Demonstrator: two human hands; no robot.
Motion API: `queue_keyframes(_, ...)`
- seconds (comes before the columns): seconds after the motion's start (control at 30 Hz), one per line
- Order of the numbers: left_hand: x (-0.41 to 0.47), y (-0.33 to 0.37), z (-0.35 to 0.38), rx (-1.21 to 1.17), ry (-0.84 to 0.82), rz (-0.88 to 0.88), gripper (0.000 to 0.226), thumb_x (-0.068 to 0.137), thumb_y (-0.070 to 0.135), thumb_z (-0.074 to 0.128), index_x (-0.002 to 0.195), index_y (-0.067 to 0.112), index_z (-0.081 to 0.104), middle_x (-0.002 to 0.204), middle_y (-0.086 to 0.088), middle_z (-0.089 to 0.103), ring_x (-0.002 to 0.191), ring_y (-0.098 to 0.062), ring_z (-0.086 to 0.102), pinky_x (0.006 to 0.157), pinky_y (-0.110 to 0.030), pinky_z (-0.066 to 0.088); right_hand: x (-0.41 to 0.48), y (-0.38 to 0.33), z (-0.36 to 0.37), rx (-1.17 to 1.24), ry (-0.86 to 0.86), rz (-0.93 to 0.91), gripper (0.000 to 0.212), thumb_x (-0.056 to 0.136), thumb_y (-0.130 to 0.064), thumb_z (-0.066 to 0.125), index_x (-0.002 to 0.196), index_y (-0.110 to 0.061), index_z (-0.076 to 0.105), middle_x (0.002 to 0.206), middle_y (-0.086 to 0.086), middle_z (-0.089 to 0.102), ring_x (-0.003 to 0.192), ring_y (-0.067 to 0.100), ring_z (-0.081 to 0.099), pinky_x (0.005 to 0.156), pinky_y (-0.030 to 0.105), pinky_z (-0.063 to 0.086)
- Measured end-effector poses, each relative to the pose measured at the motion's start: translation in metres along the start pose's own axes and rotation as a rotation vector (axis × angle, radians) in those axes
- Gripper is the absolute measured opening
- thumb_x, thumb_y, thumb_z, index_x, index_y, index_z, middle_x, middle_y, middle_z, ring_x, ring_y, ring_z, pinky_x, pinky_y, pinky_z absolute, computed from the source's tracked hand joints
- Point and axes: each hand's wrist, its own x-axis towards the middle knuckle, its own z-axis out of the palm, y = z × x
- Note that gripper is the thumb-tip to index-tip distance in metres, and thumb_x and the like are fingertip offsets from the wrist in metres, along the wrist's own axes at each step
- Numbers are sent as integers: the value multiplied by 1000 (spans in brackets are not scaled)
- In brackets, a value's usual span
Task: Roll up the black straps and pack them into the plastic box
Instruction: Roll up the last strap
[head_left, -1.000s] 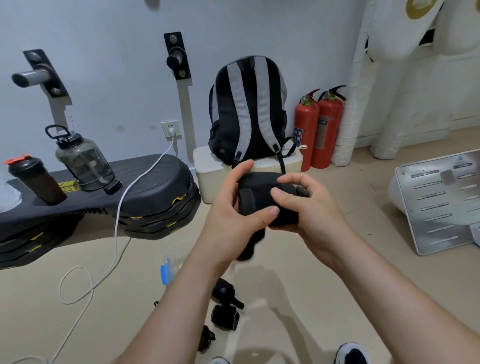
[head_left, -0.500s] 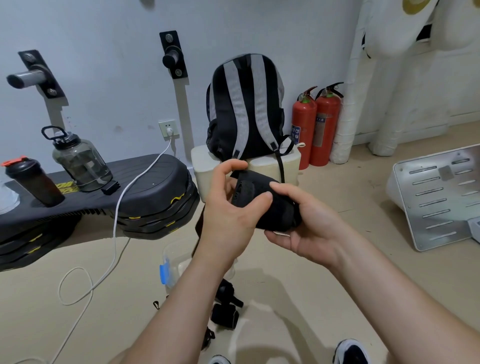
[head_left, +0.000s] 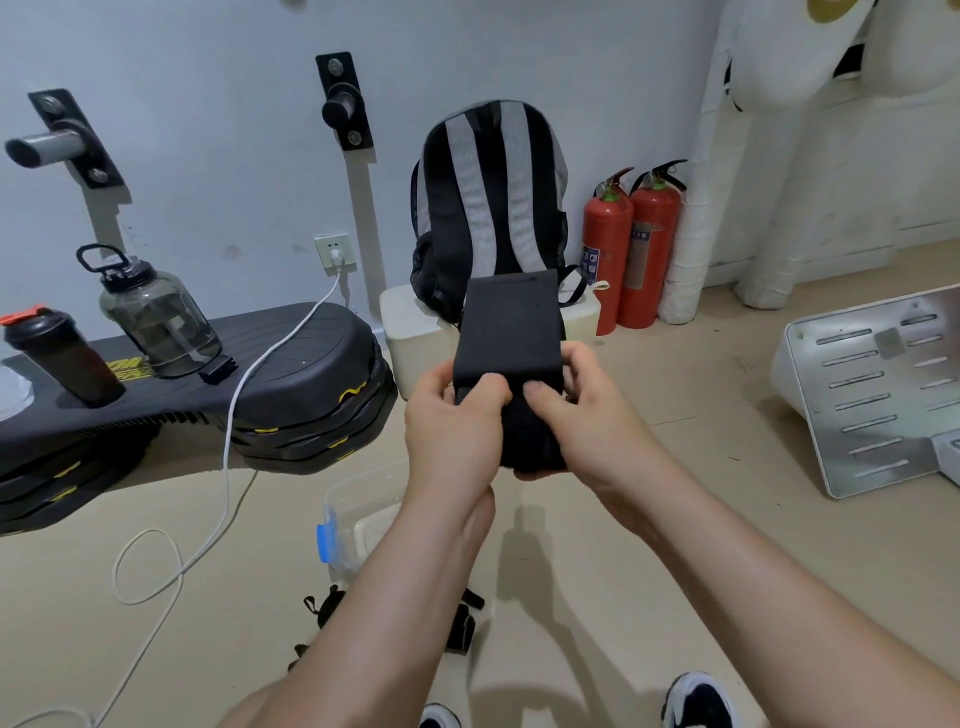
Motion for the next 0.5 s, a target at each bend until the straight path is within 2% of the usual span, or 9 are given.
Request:
queue_keyframes(0.1,-1,2,1,-41,49,2,36,84,-9,50,115,7,62,83,-4,65,74,-20,58,67,-34,49,-1,3,1,-44,-23,-71,22,99,-11,54,112,-28,53,111,-3,66,96,21,69,60,31,56)
queue_keyframes(0.2,-1,5,-2,-79,25,-48,38,86,-8,47,115,13,60,93,-13,68,79,-26,62,67,-43,53,-2,3,1,-67,-84,-105,29,93,-14,65,116,-28,56,104,-13,67,92,8,68,64,22,53)
queue_keyframes(0.27,-1,7,-5,-31,-20,-83,39,88,-6,47,118,15,58,100,-13,68,78,-22,64,58,-32,55,-1,2,0,-186,-48,-171,32,89,-14,70,112,-32,58,99,-20,66,93,2,66,69,20,52)
queue_keyframes(0.33,2,10,-8,89,-20,-71,46,87,-6,49,126,18,51,110,-6,64,84,-11,62,61,-21,49,2,2,-4,-505,33,-330,35,84,-12,73,112,-31,63,98,-18,65,93,4,62,78,21,50)
queue_keyframes(0.43,8,13,-17,228,3,121,72,80,-7,60,135,33,39,127,0,53,114,-12,55,77,-19,43,6,2,-13,-812,65,-499,28,79,-14,67,103,-30,69,90,-13,62,88,15,57,76,30,46)
queue_keyframes(0.5,8,15,-25,406,-9,468,73,74,-4,62,130,40,45,129,5,49,122,-14,50,93,-28,46,9,4,-18,-922,45,-561,23,79,-17,63,93,-34,66,84,-15,58,84,19,55,73,33,44)
